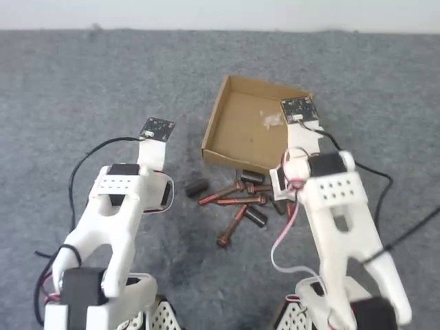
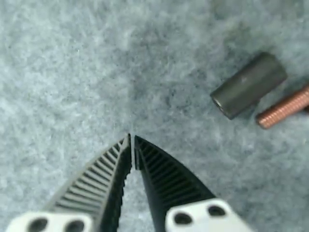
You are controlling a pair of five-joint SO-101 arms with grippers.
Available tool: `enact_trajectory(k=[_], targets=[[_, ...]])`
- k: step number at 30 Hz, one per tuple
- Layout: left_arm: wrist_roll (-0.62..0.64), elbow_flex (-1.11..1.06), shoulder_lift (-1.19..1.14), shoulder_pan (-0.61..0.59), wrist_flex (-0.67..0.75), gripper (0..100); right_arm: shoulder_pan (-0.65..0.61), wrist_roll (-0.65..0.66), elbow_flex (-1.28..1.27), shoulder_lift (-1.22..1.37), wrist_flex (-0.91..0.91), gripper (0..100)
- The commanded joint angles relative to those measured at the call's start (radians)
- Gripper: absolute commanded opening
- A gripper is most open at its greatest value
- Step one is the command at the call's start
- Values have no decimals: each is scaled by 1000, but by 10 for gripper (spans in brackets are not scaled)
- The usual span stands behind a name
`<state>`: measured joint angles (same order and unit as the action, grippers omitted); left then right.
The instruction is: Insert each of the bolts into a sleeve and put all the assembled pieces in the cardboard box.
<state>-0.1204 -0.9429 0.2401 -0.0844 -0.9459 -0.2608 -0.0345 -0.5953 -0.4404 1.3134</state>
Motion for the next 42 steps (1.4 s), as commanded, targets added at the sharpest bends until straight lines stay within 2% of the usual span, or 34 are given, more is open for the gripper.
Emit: enact_trajectory(k=[1, 7, 12, 16, 21, 25, 28, 34, 42], targets=[[-9, 41, 5, -2, 2, 11, 12, -5, 192, 70, 139, 6], [-9, 41, 5, 0, 2, 11, 15, 5, 479, 249, 361, 6], [-9, 41, 5, -2, 2, 11, 35, 118, 695, 369, 397, 6], [-11, 41, 3, -2, 2, 11, 81, 206, 781, 444, 346, 6], [-11, 41, 3, -2, 2, 11, 101, 226, 784, 529, 302, 6], [-11, 41, 3, -2, 2, 11, 136, 206, 795, 553, 236, 6], [-11, 41, 3, 0, 2, 11, 156, 141, 795, 553, 165, 6], [-11, 41, 3, -2, 2, 11, 156, 130, 790, 578, 56, 6], [-11, 41, 3, 0, 2, 11, 150, 120, 875, 722, 24, 6]])
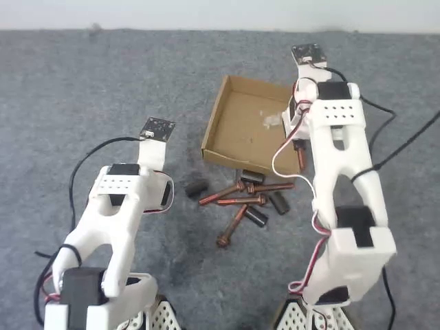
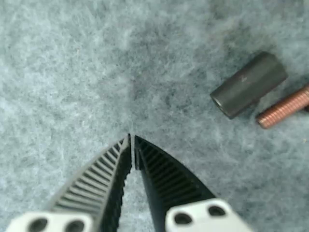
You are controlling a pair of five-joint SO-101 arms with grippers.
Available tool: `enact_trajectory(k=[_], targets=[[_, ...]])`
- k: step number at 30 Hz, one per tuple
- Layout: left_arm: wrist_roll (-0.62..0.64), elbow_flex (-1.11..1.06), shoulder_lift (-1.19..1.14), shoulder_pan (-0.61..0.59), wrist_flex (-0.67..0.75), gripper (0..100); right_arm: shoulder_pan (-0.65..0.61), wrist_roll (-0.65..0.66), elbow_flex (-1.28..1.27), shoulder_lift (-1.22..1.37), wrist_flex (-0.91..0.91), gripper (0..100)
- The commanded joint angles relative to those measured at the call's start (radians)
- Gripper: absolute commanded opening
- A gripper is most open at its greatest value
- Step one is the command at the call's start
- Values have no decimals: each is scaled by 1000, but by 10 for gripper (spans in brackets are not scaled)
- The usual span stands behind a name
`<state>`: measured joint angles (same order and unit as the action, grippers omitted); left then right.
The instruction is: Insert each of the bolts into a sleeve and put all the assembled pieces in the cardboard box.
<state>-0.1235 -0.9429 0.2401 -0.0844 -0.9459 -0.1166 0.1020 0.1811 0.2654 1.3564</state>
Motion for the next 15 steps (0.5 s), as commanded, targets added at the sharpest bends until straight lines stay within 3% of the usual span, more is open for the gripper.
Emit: enact_trajectory(k=[1, 11, 15], targets=[[-8, 41, 3, 2, 2, 11, 10, -37, 121, 42, -19, 6], [-8, 41, 3, 3, 2, 11, -2, -295, 333, 220, -19, 6], [-8, 41, 3, 3, 2, 11, -15, -322, 348, 266, -19, 6]])
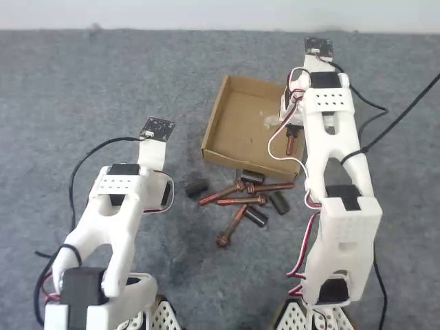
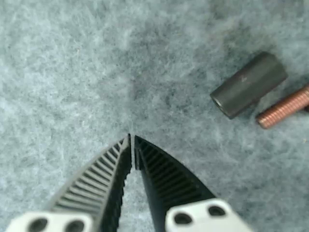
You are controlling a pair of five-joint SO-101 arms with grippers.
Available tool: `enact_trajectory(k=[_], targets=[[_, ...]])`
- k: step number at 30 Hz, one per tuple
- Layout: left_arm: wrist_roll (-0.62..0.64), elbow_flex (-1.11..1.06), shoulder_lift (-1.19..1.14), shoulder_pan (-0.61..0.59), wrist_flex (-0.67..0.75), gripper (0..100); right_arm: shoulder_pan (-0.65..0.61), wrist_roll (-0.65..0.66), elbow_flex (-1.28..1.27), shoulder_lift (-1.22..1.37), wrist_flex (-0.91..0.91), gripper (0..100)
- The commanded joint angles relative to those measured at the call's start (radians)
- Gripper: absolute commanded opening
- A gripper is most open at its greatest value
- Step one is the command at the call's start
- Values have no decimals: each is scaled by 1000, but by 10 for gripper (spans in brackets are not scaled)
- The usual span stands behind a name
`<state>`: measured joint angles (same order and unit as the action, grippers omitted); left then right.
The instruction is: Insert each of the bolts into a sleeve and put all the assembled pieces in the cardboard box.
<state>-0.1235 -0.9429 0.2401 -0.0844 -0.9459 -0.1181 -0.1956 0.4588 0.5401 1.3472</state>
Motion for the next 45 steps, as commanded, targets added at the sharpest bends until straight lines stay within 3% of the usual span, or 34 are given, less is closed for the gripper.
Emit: enact_trajectory(k=[1, 5, 11, 16, 22, 29, 38, 45], targets=[[-8, 41, 3, 3, 2, 11, -15, -25, 71, 2, -10, 6], [-8, 41, 3, 3, 2, 11, -12, -25, 72, 24, -8, 22], [-8, 41, 6, 3, 2, 12, -19, -26, 74, 24, 7, 151], [-8, 41, 8, 2, 2, 12, -19, -25, 147, 22, 85, 96], [-8, 44, 5, 2, 2, 12, -13, -21, 310, -12, 306, 80], [-8, 44, 5, 0, 2, 12, -16, 29, 311, -24, 437, 44], [-8, 44, 5, -2, 2, 12, -16, 43, 71, -124, 409, 44], [-8, 42, 8, -2, 2, 12, -18, 95, -241, -288, 282, 44]])
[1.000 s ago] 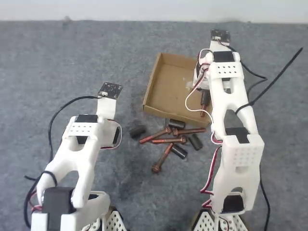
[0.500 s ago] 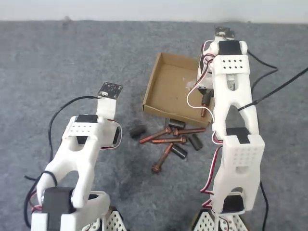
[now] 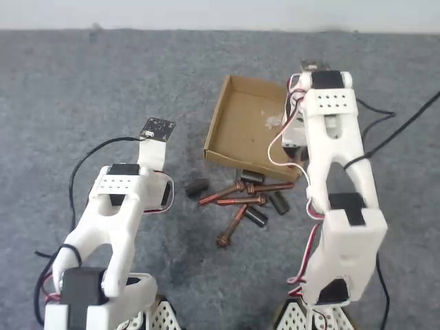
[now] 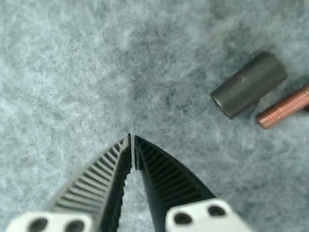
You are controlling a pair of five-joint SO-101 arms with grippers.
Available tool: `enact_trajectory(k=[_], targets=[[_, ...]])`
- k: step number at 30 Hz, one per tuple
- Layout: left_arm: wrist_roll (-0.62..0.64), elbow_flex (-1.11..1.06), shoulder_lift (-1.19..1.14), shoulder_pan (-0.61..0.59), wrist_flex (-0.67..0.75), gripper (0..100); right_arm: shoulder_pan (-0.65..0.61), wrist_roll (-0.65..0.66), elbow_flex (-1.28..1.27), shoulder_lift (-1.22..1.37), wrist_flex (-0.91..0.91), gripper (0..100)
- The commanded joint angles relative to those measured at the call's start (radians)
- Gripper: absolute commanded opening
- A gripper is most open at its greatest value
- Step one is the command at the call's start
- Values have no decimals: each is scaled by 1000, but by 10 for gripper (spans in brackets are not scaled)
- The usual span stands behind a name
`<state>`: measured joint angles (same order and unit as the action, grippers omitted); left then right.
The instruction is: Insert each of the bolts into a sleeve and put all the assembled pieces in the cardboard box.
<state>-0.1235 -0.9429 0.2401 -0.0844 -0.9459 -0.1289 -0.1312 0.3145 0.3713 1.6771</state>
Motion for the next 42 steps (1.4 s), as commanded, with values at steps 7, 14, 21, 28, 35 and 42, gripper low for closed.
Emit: enact_trajectory(k=[7, 14, 21, 28, 35, 42], targets=[[-8, 42, 8, -2, 2, 12, -36, 103, -370, -277, -130, 48], [-8, 42, 6, -2, 2, 12, -182, 245, -557, -334, -228, 49], [-8, 41, 6, -2, 2, 12, -196, 269, -692, -400, -349, 49], [-8, 45, 3, -2, 2, 12, -188, 301, -781, -397, -452, 95], [-8, 44, 5, -2, 2, 12, -183, 295, -804, -348, -538, 93], [-8, 41, 6, -2, 2, 12, -177, 302, -807, -275, -555, 91]])
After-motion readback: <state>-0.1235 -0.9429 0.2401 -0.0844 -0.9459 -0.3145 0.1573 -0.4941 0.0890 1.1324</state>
